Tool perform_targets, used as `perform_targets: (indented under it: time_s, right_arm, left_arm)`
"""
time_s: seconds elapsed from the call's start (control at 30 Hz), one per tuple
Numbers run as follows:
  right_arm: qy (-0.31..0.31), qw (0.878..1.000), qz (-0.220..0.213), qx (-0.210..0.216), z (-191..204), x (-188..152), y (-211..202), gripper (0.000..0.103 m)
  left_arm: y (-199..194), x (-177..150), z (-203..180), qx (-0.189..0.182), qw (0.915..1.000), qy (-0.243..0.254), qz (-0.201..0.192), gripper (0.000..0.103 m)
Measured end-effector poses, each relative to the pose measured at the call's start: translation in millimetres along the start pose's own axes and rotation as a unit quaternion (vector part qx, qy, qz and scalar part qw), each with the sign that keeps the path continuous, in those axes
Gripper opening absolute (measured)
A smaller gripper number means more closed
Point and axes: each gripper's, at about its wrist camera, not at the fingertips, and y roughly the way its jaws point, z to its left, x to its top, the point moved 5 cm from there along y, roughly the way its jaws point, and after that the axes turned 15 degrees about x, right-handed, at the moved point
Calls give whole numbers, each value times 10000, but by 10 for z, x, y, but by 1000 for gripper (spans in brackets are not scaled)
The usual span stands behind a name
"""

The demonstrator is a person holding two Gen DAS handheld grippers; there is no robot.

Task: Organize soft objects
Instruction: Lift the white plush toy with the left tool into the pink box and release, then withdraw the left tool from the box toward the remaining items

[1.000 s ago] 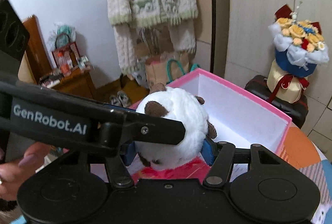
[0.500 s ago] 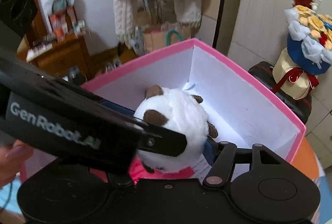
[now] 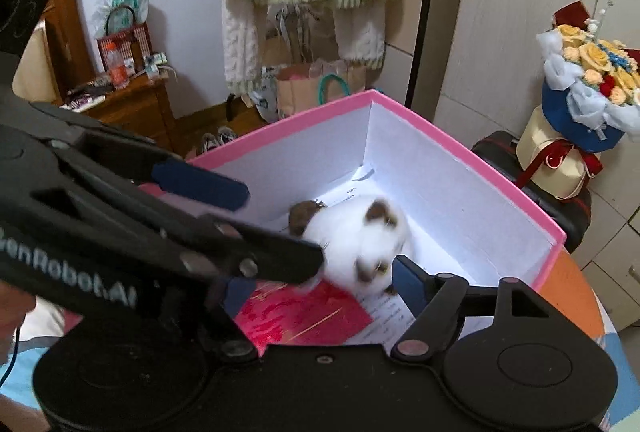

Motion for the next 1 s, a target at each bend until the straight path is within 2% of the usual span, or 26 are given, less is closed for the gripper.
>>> perform_targets:
  time_s: [0.23, 0.63, 0.83, 1.0]
  right_arm:
    - [245, 9989, -388, 63, 229, -174, -444, 78]
    - [113, 9974, -613, -372, 791, -405, -1131, 78]
    - [-74, 9960, -786, -427, 1064, -542, -1567, 78]
    - [-171, 9939, -923, -573, 1205, -730, -1914, 79]
  left_arm:
    - [-470, -127, 42, -10, 9991, 298, -293, 70]
    - [-1269, -387, -70, -136, 9921, 926, -834, 70]
    - [-1662, -538, -226, -479, 9855, 1219, -1081, 70]
    - [-1870, -678, -365, -782, 9808, 1408, -1103, 70]
